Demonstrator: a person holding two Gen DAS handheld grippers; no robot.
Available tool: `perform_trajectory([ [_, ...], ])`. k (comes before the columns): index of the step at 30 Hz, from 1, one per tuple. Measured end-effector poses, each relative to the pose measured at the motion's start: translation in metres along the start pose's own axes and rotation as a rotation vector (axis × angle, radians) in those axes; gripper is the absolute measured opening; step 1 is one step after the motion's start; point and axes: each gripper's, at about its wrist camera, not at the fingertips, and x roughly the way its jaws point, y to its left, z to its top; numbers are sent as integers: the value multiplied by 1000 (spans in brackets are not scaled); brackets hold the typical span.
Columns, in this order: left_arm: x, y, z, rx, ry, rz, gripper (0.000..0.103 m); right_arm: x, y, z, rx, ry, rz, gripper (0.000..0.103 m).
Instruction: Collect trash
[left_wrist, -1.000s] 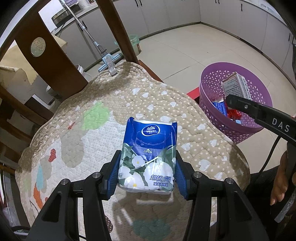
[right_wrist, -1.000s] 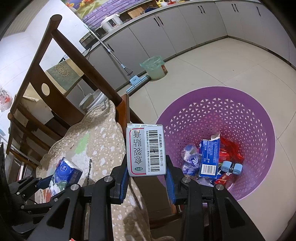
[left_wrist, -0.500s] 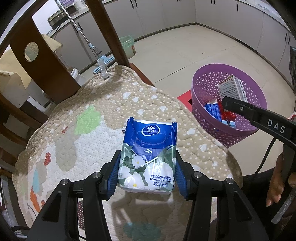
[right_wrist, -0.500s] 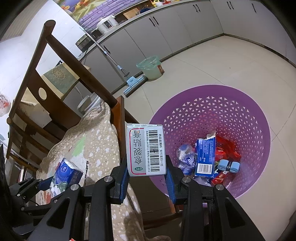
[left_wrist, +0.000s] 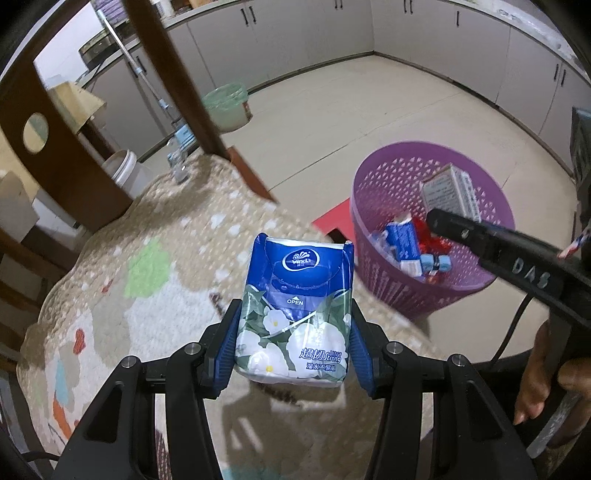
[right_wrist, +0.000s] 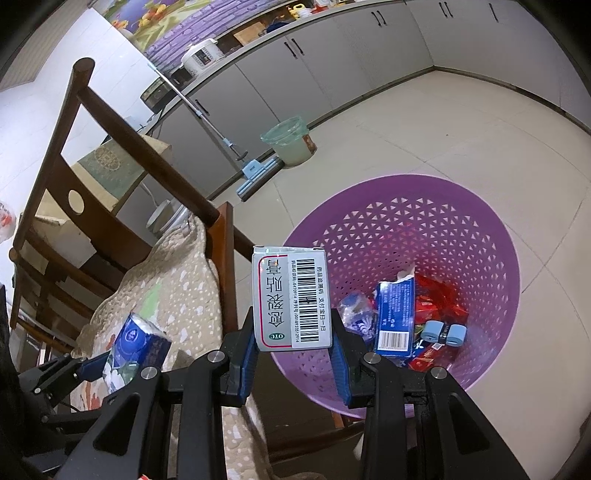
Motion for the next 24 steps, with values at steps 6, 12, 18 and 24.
perform_trajectory([
  [6,-2,-10,26,32,-49,-29,52,-1,-14,15,24,-34,-66,37],
  [12,-10,-12,47,62,-92,-40,52,-18,-17,40,39,-99,-121,37],
  [18,-9,-13,60,76,-112,-25,52,-30,-23,64,25,-152,-158,37],
  [24,2,-18,65,55,-100,-35,52,-23,-35,57,21,-135,-178,37],
])
